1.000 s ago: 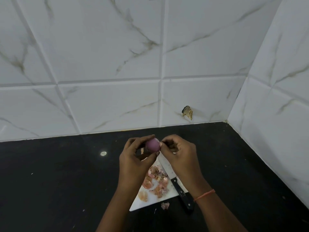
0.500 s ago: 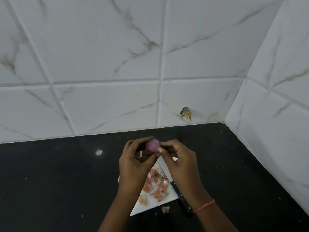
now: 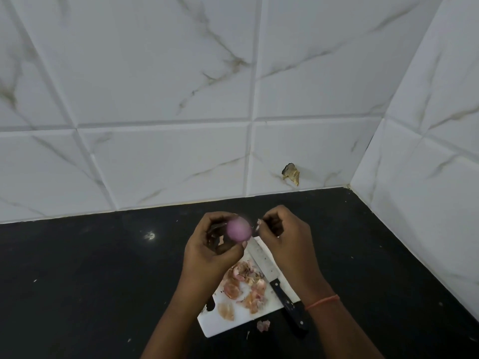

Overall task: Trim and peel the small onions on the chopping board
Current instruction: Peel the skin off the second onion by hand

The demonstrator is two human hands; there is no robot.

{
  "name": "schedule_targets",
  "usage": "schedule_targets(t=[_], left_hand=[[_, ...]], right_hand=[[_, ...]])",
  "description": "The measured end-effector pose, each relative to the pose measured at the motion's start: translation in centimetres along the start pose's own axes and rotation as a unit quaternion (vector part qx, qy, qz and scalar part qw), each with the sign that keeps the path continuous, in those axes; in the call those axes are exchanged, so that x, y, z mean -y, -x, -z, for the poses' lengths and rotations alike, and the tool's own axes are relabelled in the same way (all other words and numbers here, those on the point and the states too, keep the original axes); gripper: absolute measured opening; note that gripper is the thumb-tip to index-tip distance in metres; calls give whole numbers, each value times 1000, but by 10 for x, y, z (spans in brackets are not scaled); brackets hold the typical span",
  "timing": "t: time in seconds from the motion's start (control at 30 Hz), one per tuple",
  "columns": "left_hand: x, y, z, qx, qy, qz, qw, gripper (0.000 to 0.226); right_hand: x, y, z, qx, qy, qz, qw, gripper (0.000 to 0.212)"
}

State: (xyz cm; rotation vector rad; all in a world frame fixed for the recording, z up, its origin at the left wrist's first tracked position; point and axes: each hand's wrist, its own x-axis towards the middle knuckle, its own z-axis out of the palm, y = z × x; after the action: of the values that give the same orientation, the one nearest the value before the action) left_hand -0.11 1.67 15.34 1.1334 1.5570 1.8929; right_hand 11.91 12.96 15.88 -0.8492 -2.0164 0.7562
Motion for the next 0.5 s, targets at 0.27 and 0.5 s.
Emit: schedule_targets(t=[0.27, 0.5], left_hand=[[16, -10, 12, -4, -18, -7, 1000, 52], [22, -16, 14, -14, -56, -51, 997, 57]], right_hand=[[3, 4, -12, 30, -62, -27, 997, 22], [24, 8, -22, 37, -171, -24, 984, 16]])
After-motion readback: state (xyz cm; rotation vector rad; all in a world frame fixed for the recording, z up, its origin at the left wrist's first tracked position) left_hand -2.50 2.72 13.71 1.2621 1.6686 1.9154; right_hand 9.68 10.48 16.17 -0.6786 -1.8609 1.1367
